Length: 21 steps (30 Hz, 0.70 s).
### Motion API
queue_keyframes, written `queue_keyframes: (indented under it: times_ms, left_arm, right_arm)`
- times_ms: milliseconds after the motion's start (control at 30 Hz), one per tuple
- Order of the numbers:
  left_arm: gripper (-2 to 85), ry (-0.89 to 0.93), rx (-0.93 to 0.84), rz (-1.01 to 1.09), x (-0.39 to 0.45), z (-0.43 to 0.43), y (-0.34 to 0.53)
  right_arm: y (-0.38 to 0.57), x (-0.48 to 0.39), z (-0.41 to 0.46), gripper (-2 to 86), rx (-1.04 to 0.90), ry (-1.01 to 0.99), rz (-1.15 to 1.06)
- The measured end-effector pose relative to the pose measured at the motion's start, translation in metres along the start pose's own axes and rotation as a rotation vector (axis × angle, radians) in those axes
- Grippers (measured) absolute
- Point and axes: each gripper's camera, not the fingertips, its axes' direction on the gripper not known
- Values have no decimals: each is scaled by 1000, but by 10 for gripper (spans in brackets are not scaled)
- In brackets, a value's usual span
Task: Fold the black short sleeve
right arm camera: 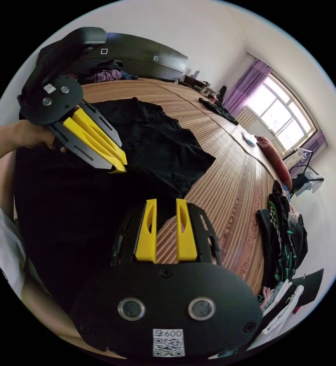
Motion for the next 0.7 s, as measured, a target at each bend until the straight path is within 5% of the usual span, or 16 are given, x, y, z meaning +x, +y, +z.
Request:
queue_keyframes:
  times_ms: [300,533,700]
  left_arm:
    - [90,73,-22,-22,-56,16,-32]
    - [103,55,55,-111,-180,49,-170]
    - [112,246,-12,-109,-219,116,-252]
  right_arm:
    - [20,28,3,-7,1,-12,-24]
    - [42,55,-9,13,156,67,52]
    - [32,55,13,19,130,177,-7]
